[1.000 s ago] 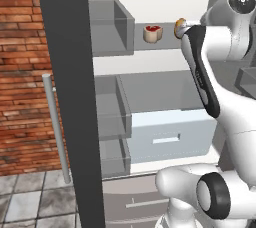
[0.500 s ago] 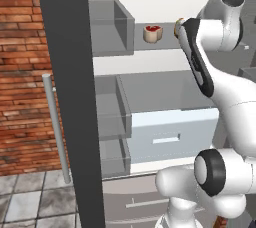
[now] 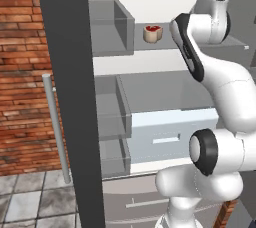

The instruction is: Gather the mushroom and avocado from the fridge and place them on a tray on the dining counter. Then gather the steak and chicken drumstick from the fridge and place them on the other tray.

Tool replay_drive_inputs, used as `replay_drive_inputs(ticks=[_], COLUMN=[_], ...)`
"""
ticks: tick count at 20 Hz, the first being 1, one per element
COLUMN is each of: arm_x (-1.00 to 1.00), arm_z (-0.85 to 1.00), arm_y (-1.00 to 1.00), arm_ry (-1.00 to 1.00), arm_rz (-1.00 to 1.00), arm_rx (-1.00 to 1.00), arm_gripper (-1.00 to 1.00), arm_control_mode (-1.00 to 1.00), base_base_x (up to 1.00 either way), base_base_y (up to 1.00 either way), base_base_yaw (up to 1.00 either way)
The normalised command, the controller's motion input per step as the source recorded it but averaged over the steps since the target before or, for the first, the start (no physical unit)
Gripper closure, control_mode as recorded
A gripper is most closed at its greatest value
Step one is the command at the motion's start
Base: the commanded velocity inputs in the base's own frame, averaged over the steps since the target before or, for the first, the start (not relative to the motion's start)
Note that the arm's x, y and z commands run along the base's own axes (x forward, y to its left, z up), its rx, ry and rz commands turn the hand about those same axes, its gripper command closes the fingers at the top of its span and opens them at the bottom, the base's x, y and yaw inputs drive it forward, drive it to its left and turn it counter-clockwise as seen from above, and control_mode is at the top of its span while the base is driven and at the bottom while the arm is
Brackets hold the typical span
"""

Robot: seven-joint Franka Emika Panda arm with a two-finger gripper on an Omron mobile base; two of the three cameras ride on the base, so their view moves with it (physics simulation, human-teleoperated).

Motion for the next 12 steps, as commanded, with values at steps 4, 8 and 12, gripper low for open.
replay_drive_inputs(ticks=[4,8,12], arm_x=[0.53,0.57,0.49], arm_z=[-0.14,-0.14,-0.1], arm_y=[-0.06,-0.11,-0.16], arm_ry=[0.0,0.0,0.0], arm_rz=[0.0,0.0,0.0], arm_rx=[0.0,0.0,0.0], arm_gripper=[-1.0,-1.0,-1.0], arm_control_mode=[-1.0,-1.0,-1.0], base_base_x=[0.0,0.0,0.0], base_base_y=[0.0,0.0,0.0], base_base_yaw=[0.0,0.0,0.0])
